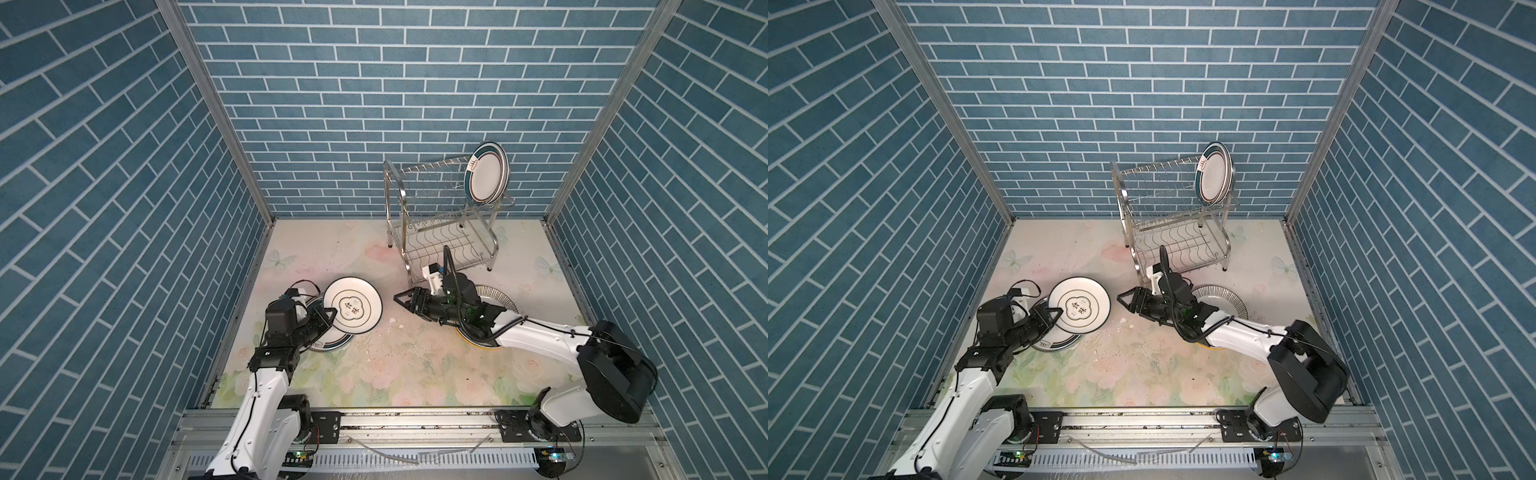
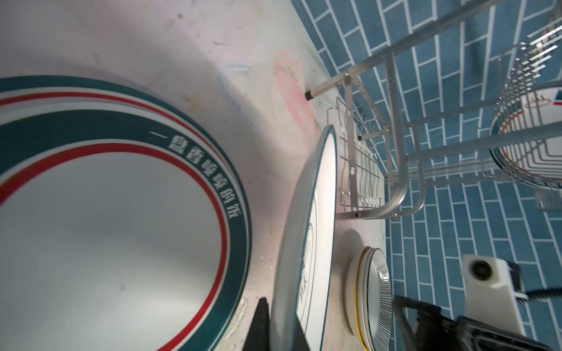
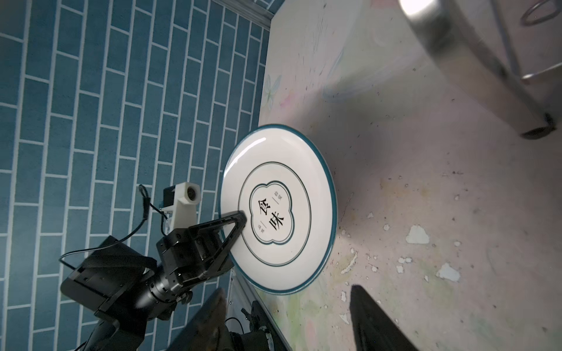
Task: Unload the plates from the dish rack
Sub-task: Place the plate among the plates.
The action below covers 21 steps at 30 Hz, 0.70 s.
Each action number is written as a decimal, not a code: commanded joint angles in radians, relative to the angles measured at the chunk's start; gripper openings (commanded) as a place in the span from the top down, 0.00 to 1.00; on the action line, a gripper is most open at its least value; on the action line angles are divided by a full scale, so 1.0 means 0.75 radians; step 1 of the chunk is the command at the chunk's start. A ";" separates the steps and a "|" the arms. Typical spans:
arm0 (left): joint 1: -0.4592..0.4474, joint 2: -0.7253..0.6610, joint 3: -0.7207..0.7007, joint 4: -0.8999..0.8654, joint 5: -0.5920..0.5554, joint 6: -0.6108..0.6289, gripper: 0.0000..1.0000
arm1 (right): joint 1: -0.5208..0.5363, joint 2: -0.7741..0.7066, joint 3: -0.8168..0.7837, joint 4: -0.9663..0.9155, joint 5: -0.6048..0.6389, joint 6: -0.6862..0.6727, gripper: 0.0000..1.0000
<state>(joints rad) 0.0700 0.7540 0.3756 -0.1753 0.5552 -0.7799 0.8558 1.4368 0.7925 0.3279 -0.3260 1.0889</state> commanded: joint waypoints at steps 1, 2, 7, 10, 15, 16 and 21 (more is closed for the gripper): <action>0.100 -0.043 -0.001 -0.095 0.026 0.019 1.00 | -0.012 -0.123 0.040 -0.289 0.105 -0.159 0.35; 0.130 -0.049 -0.006 -0.107 0.033 0.015 1.00 | -0.015 -0.168 0.041 -0.345 0.124 -0.183 0.35; 0.250 -0.088 -0.031 -0.132 0.047 0.023 1.00 | -0.046 -0.369 0.018 -0.554 0.209 -0.246 0.34; 0.303 -0.078 -0.065 -0.106 0.032 0.027 1.00 | -0.101 -0.461 -0.025 -0.611 0.206 -0.259 0.34; 0.324 -0.047 -0.090 -0.087 0.002 0.041 1.00 | -0.194 -0.575 -0.098 -0.672 0.183 -0.259 0.33; 0.329 -0.047 -0.087 -0.092 -0.004 0.046 1.00 | -0.209 -0.595 -0.107 -0.684 0.183 -0.261 0.33; 0.348 -0.032 -0.083 -0.100 0.000 0.058 1.00 | -0.256 -0.648 -0.124 -0.737 0.182 -0.274 0.33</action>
<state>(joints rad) 0.3183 0.7273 0.3092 -0.2684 0.5591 -0.7639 0.6781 0.9756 0.7223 -0.1741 -0.1993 0.9276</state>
